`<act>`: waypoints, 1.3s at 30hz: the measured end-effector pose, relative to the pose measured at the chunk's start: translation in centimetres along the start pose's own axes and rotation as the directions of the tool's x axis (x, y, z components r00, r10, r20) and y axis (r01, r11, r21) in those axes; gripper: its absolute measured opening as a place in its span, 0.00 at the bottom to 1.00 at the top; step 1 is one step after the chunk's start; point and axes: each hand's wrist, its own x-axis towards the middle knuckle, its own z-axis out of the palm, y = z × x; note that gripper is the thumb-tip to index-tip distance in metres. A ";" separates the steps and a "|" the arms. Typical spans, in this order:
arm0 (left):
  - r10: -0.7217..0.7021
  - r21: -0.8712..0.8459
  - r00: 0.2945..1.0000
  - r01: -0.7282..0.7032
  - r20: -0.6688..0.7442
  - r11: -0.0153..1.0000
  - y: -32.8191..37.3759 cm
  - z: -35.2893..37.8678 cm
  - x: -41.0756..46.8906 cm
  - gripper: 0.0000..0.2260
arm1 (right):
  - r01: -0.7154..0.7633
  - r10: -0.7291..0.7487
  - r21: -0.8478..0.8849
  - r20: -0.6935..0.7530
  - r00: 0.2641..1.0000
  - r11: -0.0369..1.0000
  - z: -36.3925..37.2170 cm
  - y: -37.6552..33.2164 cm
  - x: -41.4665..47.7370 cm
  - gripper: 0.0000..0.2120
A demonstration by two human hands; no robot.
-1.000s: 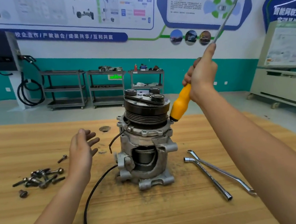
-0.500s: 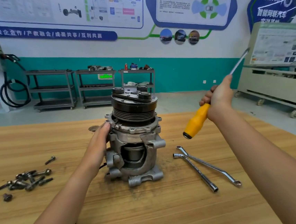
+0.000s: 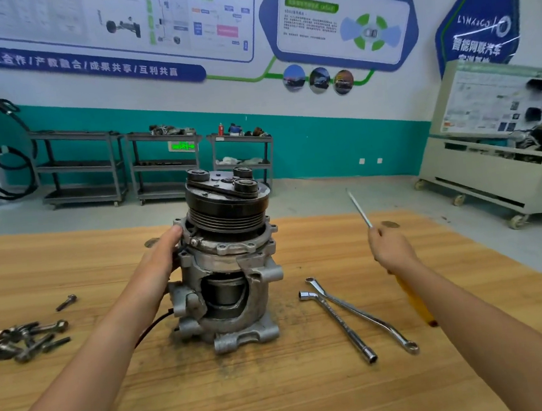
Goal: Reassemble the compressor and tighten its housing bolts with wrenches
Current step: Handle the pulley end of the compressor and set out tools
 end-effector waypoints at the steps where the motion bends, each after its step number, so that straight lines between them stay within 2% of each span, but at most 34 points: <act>1: 0.000 0.001 1.000 0.000 0.003 1.000 0.1 0.0 -0.1 0.15 | 0.014 -0.011 -0.118 0.032 0.999 0.993 0.5 1.5 0.1 0.16; 5: -0.018 -0.016 0.999 0.019 0.032 1.000 0.6 -0.3 -0.3 0.16 | -0.016 0.063 -0.441 0.092 0.994 0.898 1.9 5.8 0.2 0.15; 8: -0.022 -0.058 0.997 0.027 0.075 0.998 0.8 -0.4 -0.4 0.16 | -0.006 0.067 -0.501 0.104 0.992 0.865 2.2 5.9 0.3 0.13; 10: -0.007 -0.082 0.995 0.015 0.104 0.997 0.7 -0.2 -0.4 0.18 | 0.046 -0.003 -0.465 0.092 0.996 0.884 2.1 4.6 0.0 0.15; 12: 0.021 -0.051 0.995 -0.016 0.101 0.999 0.6 0.1 -0.5 0.18 | 0.141 -0.135 -0.258 0.039 0.990 0.956 1.9 2.0 -1.1 0.22; 14: 0.041 -0.055 0.994 -0.036 0.097 0.998 0.4 0.2 -0.5 0.17 | 0.215 -0.220 0.130 0.023 0.975 0.968 2.0 -1.9 -3.5 0.29; 16: 0.059 -0.078 0.993 -0.051 0.100 0.996 0.5 0.4 -0.6 0.16 | 0.220 -0.306 0.445 0.131 0.943 0.868 2.2 -6.1 -6.5 0.43; 18: 0.059 -0.084 0.995 -0.052 0.084 0.995 0.6 0.4 -0.7 0.16 | 0.235 -0.426 0.563 0.235 0.874 0.793 2.8 -9.2 -9.1 0.54; 19: 0.057 -0.078 0.996 -0.052 0.071 0.996 0.6 0.4 -0.7 0.16 | 0.251 -0.475 0.581 0.270 0.838 0.774 3.2 -10.2 -10.1 0.57; 21: 0.063 -0.030 0.997 -0.061 0.052 0.998 0.4 0.4 -0.6 0.18 | 0.265 -0.517 0.609 0.283 0.807 0.747 3.8 -11.3 -11.3 0.54; 22: 0.076 0.000 0.996 -0.076 0.049 0.997 0.3 0.3 -0.5 0.19 | 0.261 -0.520 0.634 0.264 0.812 0.728 4.0 -11.5 -11.5 0.48; 24: 0.121 0.025 0.991 -0.122 0.050 0.992 0.1 0.3 -0.5 0.19 | 0.256 -0.516 0.680 0.208 0.831 0.687 4.2 -11.5 -11.6 0.26; 25: 0.141 0.019 0.989 -0.142 0.053 0.990 0.0 0.2 -0.4 0.19 | 0.258 -0.517 0.695 0.189 0.835 0.671 4.3 -11.4 -11.6 0.21; 26: 0.151 0.008 0.987 -0.151 0.054 0.988 -0.1 0.2 -0.3 0.19 | 0.263 -0.521 0.706 0.174 0.836 0.658 4.4 -11.3 -11.6 0.19; 28: 0.143 -0.009 0.988 -0.143 0.051 0.990 -0.1 -0.1 0.0 0.18 | 0.299 -0.538 0.695 0.150 0.829 0.654 4.7 -10.9 -11.9 0.27; 31: 0.139 -0.017 0.988 -0.138 0.062 0.990 -0.2 -0.6 0.9 0.17 | 0.372 -0.577 0.618 0.164 0.800 0.692 5.4 -10.2 -12.4 0.51; 34: 0.139 -0.036 0.989 -0.138 0.046 0.990 -0.4 -1.0 1.4 0.17 | 0.376 -0.555 0.543 0.210 0.805 0.751 6.1 -9.8 -13.1 0.61; 36: 0.114 -0.029 0.993 -0.113 0.030 0.993 -0.2 -1.3 2.0 0.17 | 0.396 -0.538 0.498 0.177 0.824 0.771 6.3 -9.6 -13.8 0.59; 37: 0.092 -0.021 0.996 -0.091 0.021 0.996 0.0 -1.4 2.4 0.17 | 0.416 -0.534 0.485 0.131 0.835 0.769 6.2 -9.5 -14.1 0.55; 39: 0.021 -0.039 1.000 -0.022 -0.008 0.999 0.4 -1.4 3.1 0.16 | 0.425 -0.512 0.542 0.010 0.859 0.725 5.4 -9.4 -14.3 0.38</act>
